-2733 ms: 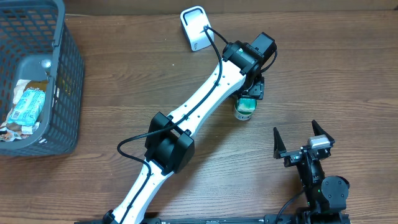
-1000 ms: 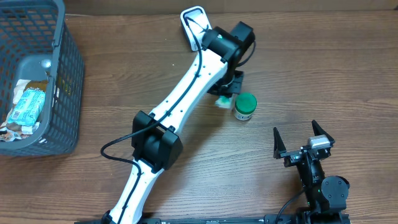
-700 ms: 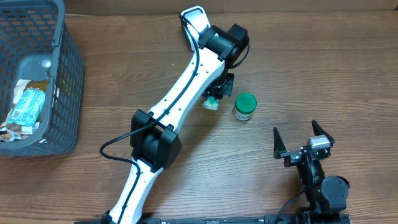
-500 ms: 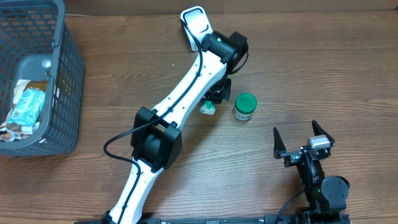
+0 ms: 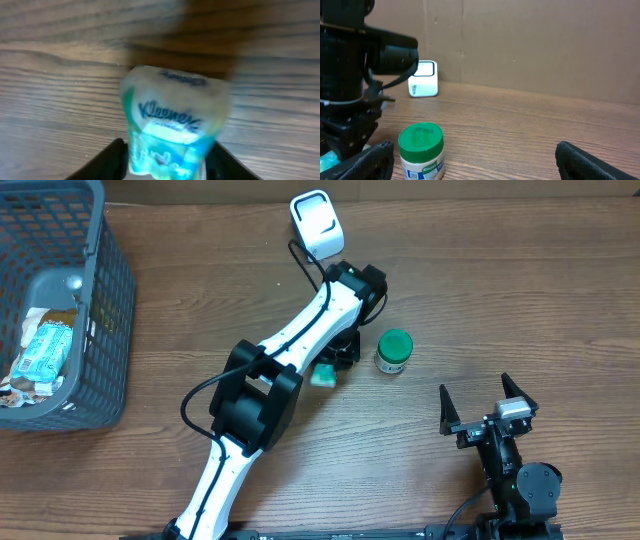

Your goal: Scan the item barcode

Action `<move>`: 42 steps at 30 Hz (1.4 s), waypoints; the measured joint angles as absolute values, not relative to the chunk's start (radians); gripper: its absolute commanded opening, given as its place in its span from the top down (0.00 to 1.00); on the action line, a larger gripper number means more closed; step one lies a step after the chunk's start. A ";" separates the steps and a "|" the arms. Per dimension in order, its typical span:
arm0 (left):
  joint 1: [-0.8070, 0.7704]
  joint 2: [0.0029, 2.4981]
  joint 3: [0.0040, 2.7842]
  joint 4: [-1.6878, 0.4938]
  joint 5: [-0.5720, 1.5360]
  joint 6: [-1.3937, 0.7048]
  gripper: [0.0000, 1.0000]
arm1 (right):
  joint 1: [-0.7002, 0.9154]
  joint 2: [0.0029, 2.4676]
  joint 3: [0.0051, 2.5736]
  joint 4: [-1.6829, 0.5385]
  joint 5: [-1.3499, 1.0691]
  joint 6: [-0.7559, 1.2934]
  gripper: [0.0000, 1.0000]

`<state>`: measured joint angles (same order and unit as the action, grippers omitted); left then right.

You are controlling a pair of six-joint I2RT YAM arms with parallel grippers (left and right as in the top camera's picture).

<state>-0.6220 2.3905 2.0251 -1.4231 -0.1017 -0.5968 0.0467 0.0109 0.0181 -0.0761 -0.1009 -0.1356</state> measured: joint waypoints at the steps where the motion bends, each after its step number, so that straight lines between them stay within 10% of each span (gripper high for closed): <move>1: -0.618 2.391 2.018 -1.420 -0.101 -0.595 0.33 | 0.047 0.011 0.018 -0.076 -0.101 -0.135 0.00; 6: -0.588 2.391 2.014 -1.413 -0.066 -0.568 0.23 | 0.047 0.011 0.019 -0.076 -0.101 -0.136 0.00; 42: -0.403 2.386 2.014 -1.443 0.322 -0.154 0.47 | 0.047 0.011 0.018 -0.076 -0.101 -0.135 0.00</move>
<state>-0.4030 2.3863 2.0136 -1.4433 0.3222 -0.1535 0.0467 0.0109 0.0181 -0.0761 -0.1009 -0.1352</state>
